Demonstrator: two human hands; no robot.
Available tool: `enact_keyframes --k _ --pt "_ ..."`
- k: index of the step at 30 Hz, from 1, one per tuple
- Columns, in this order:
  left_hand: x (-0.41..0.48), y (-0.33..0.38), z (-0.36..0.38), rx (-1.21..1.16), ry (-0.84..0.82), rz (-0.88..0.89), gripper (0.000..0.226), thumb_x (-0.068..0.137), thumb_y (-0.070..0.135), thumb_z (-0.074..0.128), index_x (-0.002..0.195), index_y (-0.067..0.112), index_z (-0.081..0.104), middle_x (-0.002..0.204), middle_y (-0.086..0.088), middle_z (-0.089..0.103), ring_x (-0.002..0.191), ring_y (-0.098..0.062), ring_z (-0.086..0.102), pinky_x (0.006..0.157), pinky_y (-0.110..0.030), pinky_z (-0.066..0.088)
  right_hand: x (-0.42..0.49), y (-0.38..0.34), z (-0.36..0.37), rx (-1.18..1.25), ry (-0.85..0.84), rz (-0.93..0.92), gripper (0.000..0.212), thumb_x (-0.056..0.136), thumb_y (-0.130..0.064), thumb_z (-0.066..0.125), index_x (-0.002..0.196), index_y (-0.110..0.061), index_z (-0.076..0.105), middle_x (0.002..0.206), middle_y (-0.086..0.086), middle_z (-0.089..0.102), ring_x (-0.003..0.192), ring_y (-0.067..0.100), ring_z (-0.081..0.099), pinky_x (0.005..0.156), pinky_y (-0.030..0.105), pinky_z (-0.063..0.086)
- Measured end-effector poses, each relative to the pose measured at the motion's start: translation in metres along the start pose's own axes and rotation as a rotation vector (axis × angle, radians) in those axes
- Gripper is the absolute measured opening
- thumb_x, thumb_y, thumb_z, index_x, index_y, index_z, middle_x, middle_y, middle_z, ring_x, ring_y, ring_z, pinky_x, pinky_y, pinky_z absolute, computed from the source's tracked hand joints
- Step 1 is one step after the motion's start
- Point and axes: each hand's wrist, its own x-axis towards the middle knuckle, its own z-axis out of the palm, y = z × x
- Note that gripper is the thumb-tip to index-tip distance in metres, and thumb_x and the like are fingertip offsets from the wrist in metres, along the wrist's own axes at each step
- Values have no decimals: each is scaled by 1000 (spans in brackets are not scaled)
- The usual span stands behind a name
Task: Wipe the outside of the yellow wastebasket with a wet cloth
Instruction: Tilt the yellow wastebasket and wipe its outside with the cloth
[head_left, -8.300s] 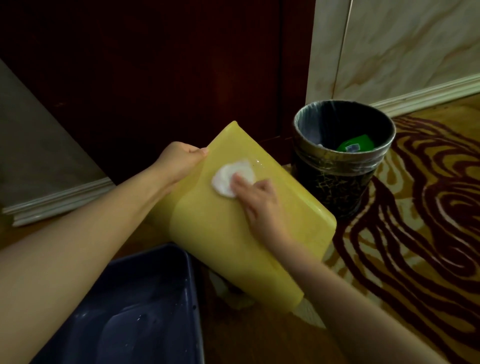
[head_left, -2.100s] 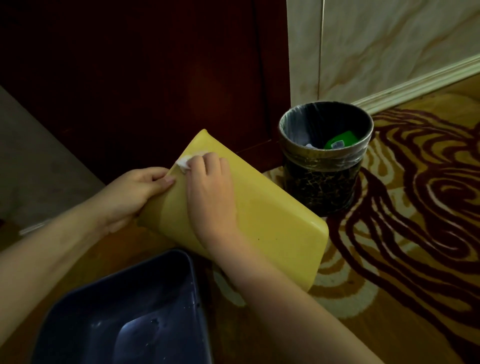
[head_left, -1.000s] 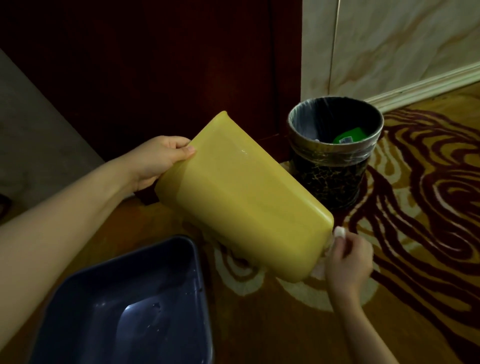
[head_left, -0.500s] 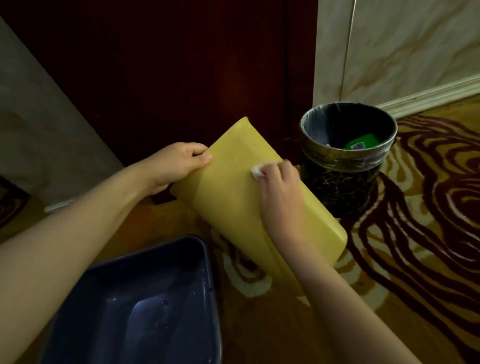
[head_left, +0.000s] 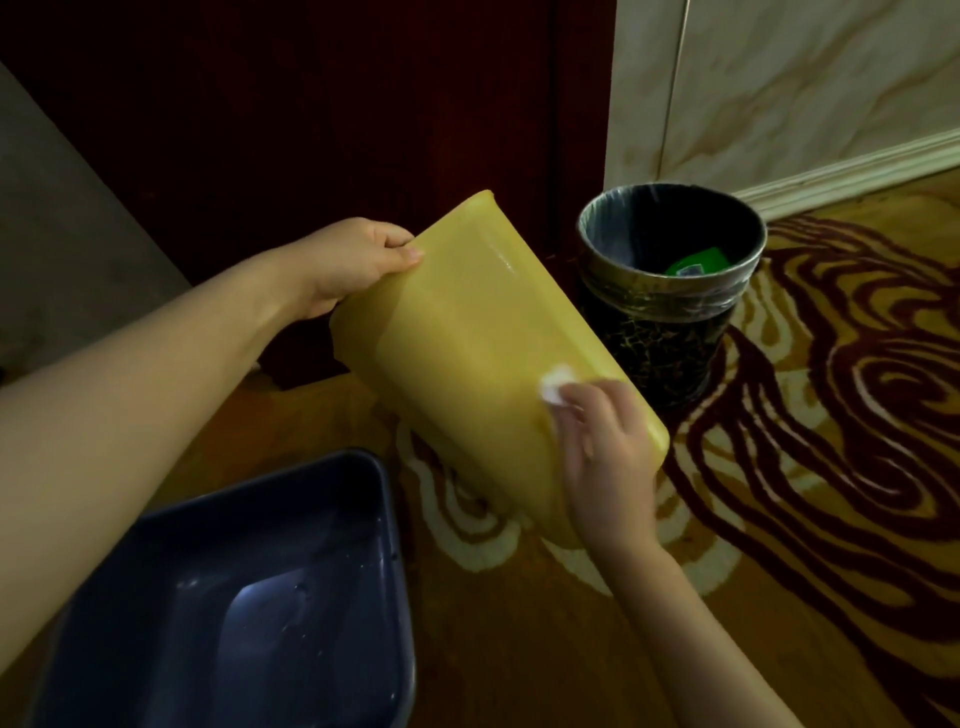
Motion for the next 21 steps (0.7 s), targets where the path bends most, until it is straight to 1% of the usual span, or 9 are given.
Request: enact_keyframes --k 3,6,9,11,13,14,16,18,21 --pt "1 1 -1 -1 -9 -10 18 93 25 45 92 28 63 103 -1 66 97 -18 62 79 -34 48 29 -22 19 -17 -200 -195 11 86 -11 56 93 -4 61 93 14 58 82 25 52 66 32 45" --pt "2 -1 -2 42 -12 -19 18 93 28 45 99 25 62 106 -1 64 98 -18 59 83 -36 45 5 -7 17 -46 -363 -259 11 84 -12 61 95 -10 61 96 12 57 86 26 51 71 36 47" --pt "5 -5 -4 35 -7 -18 18 93 29 45 98 27 62 104 1 64 97 -16 59 77 -33 45 -49 27 -5 -157 -482 -289 30 71 -9 72 97 -17 61 99 5 59 92 19 49 77 29 45" --pt "7 -5 -4 17 4 -8 16 93 29 46 94 31 62 101 3 64 95 -15 60 74 -30 45 -75 49 -20 -177 -524 -210 41 66 -6 78 98 -21 58 101 1 58 93 13 46 80 24 41" --pt "10 -6 -3 3 20 -9 16 92 29 46 90 32 62 99 4 64 93 -14 60 74 -30 45 -89 65 -34 -157 -510 -115 45 66 -2 79 97 -22 55 99 0 57 88 12 50 74 22 45" --pt "11 -8 -3 -4 23 -13 16 92 28 47 89 32 62 99 4 65 94 -14 60 74 -30 45 -91 68 -40 -136 -477 -80 40 70 -2 76 97 -21 54 98 -1 56 85 13 51 70 23 48" --pt "11 -10 -5 -3 16 -16 17 93 28 46 90 31 62 100 3 65 95 -16 60 77 -31 45 -81 65 -46 -90 -338 -24 14 83 -12 59 96 -17 55 96 0 52 82 14 51 64 28 51" --pt "11 -12 -7 4 13 -19 17 93 28 46 93 31 62 101 3 64 97 -17 60 79 -33 45 -49 50 -42 -37 -176 -17 13 89 -17 47 94 -11 57 93 5 52 81 17 50 63 32 49" --pt "10 -11 -7 15 8 -27 19 93 29 45 101 28 62 104 3 64 101 -19 59 87 -37 45 19 18 -23 28 -116 -101 10 89 -9 53 92 -4 62 91 13 55 84 24 50 69 31 43"
